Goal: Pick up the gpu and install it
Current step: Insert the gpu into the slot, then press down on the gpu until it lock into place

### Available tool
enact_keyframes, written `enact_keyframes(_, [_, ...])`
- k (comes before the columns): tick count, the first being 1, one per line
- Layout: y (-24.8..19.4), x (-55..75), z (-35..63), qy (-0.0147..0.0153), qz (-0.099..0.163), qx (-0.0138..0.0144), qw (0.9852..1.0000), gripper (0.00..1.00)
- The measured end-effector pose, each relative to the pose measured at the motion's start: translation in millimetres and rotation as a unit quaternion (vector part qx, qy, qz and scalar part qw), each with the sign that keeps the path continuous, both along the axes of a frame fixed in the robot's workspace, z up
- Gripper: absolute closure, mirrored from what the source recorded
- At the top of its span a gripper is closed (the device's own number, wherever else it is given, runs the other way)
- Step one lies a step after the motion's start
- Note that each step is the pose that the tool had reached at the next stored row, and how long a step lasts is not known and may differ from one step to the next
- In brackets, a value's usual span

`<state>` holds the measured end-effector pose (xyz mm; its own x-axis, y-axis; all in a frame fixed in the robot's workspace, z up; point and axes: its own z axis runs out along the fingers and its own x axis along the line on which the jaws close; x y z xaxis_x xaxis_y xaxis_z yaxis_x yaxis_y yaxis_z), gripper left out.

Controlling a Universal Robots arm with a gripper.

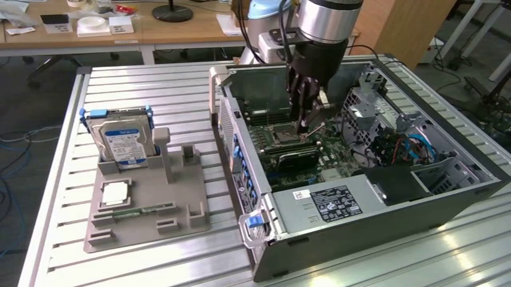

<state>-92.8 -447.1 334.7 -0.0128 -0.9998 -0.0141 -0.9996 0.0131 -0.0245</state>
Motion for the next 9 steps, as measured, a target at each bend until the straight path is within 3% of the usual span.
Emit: enact_keyframes(9, [0.0,0.0,-1.0,0.0000,0.000,0.0001,1.0000,0.54])
